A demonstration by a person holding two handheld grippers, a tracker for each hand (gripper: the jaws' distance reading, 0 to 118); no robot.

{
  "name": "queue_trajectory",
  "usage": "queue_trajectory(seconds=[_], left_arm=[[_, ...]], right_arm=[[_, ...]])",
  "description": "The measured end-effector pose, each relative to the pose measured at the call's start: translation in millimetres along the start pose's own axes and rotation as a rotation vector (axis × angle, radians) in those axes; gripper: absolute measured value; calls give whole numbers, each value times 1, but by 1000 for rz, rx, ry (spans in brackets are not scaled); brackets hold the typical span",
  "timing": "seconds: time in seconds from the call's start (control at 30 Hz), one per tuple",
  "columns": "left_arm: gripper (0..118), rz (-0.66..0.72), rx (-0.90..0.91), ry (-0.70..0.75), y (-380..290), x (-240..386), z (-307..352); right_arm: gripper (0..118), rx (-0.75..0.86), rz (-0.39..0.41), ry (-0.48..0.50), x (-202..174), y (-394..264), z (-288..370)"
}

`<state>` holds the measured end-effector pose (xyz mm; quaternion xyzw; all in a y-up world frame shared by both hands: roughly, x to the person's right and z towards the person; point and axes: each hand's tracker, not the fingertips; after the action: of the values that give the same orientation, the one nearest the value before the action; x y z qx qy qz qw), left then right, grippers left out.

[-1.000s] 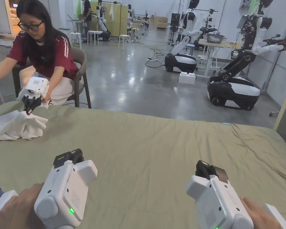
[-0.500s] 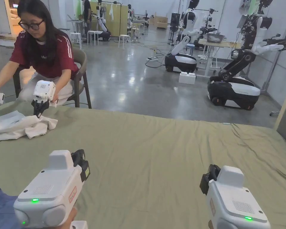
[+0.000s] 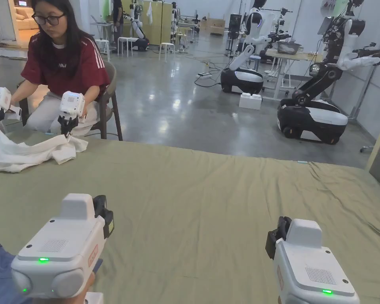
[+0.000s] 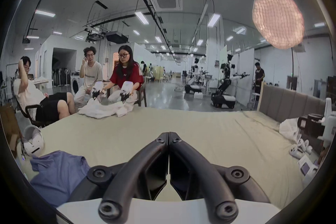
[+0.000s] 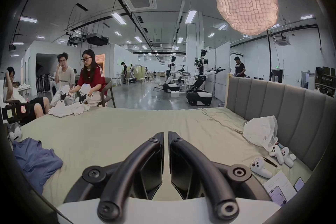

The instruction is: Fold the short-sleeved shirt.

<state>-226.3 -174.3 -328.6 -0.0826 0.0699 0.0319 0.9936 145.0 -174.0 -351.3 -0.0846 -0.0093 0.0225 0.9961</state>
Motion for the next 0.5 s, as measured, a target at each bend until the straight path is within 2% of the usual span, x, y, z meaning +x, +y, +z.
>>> queue_trajectory(seconds=[0.2, 0.33, 0.5], left_arm=[[0, -12, -236, 57, -10, -64, 9], [0, 33, -427, 146, -30, -136, 12], [3, 33, -663, 191, -67, -207, 14]], right_arm=[[4, -27, 30, 35, -9, -7, 2], [4, -58, 38, 57, -16, -15, -3], [4, -93, 36, 80, -26, -25, -7]])
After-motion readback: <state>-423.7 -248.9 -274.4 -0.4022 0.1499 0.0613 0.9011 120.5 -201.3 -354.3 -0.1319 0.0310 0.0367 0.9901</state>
